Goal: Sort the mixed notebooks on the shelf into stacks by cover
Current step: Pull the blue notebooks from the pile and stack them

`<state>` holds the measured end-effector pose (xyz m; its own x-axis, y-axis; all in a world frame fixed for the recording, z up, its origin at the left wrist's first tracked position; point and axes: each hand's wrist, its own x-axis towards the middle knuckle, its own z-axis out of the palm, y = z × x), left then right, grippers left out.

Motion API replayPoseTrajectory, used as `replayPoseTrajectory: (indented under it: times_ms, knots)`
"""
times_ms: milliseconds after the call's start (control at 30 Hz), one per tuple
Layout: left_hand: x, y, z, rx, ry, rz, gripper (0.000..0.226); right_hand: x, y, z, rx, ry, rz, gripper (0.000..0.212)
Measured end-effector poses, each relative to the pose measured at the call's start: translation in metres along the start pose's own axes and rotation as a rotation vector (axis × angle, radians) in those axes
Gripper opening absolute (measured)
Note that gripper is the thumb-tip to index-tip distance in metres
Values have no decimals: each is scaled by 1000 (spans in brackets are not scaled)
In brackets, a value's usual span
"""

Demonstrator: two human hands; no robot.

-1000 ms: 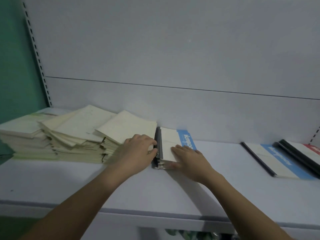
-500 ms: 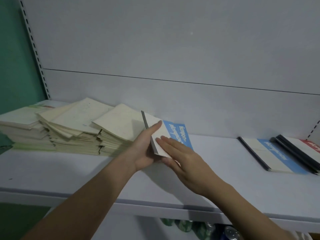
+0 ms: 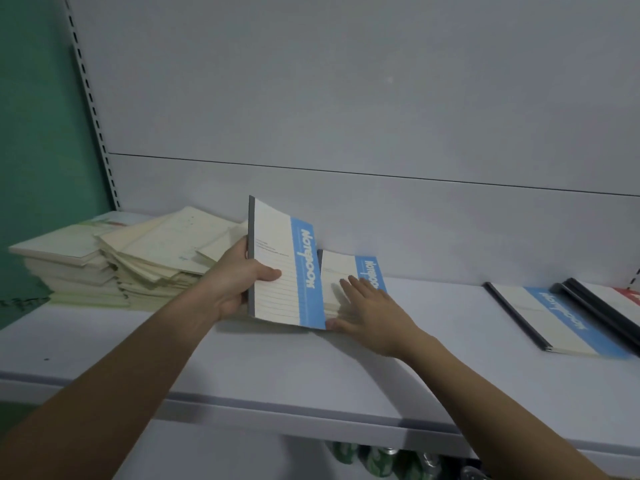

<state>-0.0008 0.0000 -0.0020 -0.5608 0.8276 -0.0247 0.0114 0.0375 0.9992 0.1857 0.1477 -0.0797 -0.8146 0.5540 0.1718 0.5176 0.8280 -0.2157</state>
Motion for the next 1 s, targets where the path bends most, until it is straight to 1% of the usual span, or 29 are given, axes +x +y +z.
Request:
replayPoseTrajectory:
  times_ms: [67,100,133,167,200,233,300,333,367,467,533,567,600,667,733,800,900,967,1000]
  knots:
    - [-1,1,-3,25,15,2,51,7,2,10,-66,-48,15,86]
    - [0,1,-4,23,21,5,50,8,2,14,-118,-31,9,84]
    - [1,1,-6,16,27,11,49,7,2,15,-170,16,-4,75]
    - [1,1,-8,14,38,20,48,6,2,13,-209,77,-19,61]
    - [1,1,-9,16,50,28,47,3,2,8,-223,113,-23,47]
    - [1,2,-12,17,55,29,46,0,1,1,-204,118,-17,40]
    - [0,2,-15,14,44,8,45,-5,2,-12,-88,107,37,36]
    - [0,3,-16,11,32,-10,46,-7,4,-18,7,126,79,34]
    - [0,3,-17,8,22,-30,48,-8,5,-23,118,179,116,35]
    - [-1,1,-13,-1,11,-61,52,-5,3,-33,423,432,195,42]
    - [-2,-2,-6,-23,8,-64,45,-5,-9,-39,546,559,182,42]
    - [-2,-4,-1,-37,9,-70,40,-7,-18,-41,575,582,160,42]
    - [-1,-6,4,-57,10,-78,35,-10,-29,-42,577,576,125,41]
    - [-1,-8,16,-125,-9,-108,31,-18,-50,-37,513,488,26,36]
    - [1,-6,23,-178,-69,-129,39,-25,-67,-25,380,414,-119,34]
    - [3,-4,25,-155,-99,-115,41,-29,-74,-15,241,394,-210,34]
    - [5,-6,22,-117,-66,-88,29,-26,-70,-15,187,336,-222,33]
    - [7,-11,18,-59,-19,-83,23,-24,-64,-18,250,266,-230,35]
    - [8,-12,16,-37,13,-74,23,-22,-61,-18,286,266,-213,36]
